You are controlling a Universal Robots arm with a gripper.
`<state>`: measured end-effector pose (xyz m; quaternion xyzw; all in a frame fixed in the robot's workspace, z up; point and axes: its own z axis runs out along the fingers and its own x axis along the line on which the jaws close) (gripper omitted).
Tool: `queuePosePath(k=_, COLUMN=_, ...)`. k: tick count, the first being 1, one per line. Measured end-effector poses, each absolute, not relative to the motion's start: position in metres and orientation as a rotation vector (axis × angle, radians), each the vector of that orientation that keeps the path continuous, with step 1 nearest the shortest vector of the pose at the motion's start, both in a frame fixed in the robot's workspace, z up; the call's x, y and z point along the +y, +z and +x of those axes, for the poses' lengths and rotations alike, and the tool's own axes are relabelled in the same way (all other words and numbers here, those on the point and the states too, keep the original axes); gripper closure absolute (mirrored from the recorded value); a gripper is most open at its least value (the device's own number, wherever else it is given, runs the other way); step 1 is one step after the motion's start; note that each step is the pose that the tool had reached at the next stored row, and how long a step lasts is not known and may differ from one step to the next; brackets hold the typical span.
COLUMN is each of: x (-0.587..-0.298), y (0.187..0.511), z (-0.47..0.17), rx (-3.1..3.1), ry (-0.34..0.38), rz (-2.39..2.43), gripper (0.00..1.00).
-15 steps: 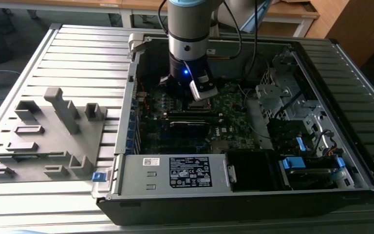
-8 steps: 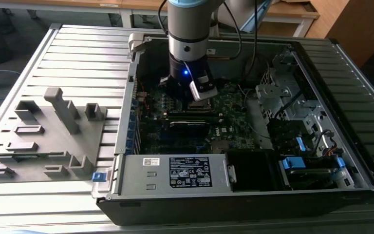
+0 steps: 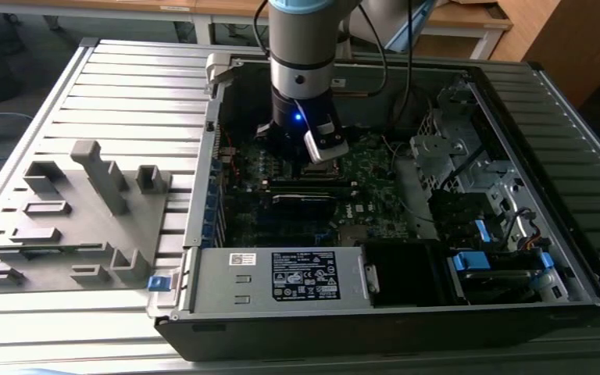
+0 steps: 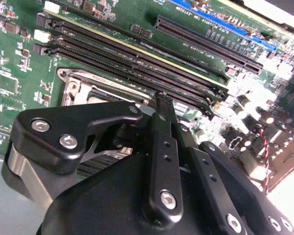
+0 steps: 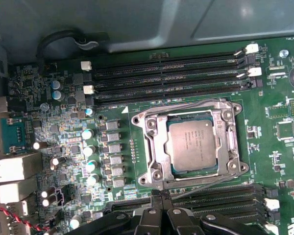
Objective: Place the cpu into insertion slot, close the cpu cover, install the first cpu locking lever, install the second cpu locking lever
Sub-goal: 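Install the second cpu locking lever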
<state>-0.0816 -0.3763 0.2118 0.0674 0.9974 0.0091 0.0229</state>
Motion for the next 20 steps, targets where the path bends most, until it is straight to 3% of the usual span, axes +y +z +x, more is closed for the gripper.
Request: queuePosePath(k=20, x=-0.3763, y=0.2025, z=-0.0878, rx=3.089, ry=0.047, rz=0.209, gripper=0.89)
